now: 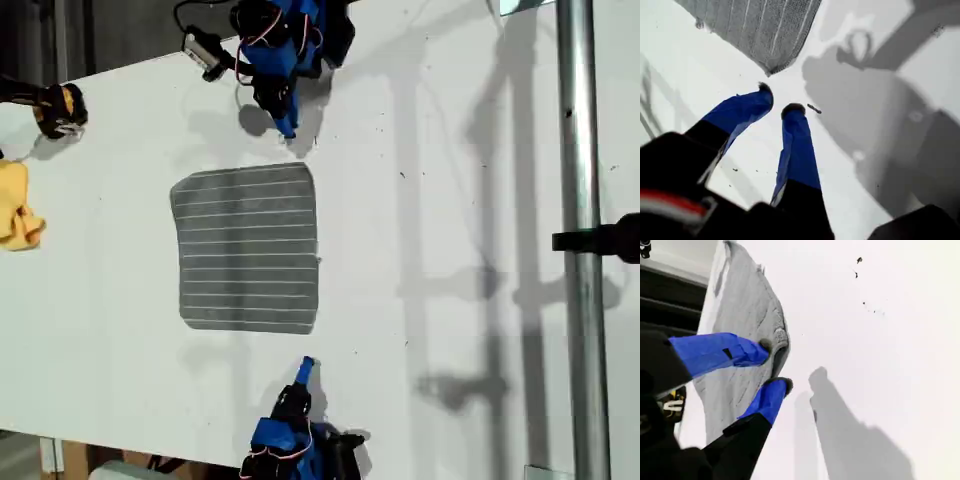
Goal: Grasp corners of a towel and fold twice.
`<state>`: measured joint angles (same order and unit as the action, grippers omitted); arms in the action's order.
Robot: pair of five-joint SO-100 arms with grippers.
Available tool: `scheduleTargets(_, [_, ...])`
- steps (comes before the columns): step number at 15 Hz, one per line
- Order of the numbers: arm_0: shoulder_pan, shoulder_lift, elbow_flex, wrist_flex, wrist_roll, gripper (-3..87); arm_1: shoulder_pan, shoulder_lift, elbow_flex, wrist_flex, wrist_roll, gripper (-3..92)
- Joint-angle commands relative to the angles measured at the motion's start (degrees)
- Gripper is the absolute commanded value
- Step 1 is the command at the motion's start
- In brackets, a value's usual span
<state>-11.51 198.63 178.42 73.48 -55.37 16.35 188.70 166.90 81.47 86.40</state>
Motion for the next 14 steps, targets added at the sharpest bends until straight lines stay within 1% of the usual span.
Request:
scheduleTargets(1, [-4.3,0.2,-0.4,1.9,-32.2,-0.9,-3.3,-0.1,-5.3,-8.0,0.4,-0.2])
scheduleTargets(6, [-4.4,0.2,-0.4,1.9,-32.7,-1.2,-2.8,-0.1,-5.3,-8.3,0.4,-0.2])
scheduleTargets(9, [-4.5,0.2,-0.4,1.9,-32.7,-1.0,-4.9,-1.8,-9.2,-7.7,-0.3,-0.2])
scheduleTargets(10, [-4.5,0.2,-0.4,1.9,-32.7,-1.2,-5.3,-5.6,-12.8,-7.3,-0.3,-0.2])
scheduleTargets(12, [-4.6,0.2,-0.4,1.9,-32.9,-1.2,-6.3,-20.9,-23.7,-7.8,-2.0,-0.2])
scheduleTargets(14, [-4.6,0.2,-0.4,1.9,-32.8,-1.2,-7.1,-32.3,-31.6,-10.5,-4.9,-0.2])
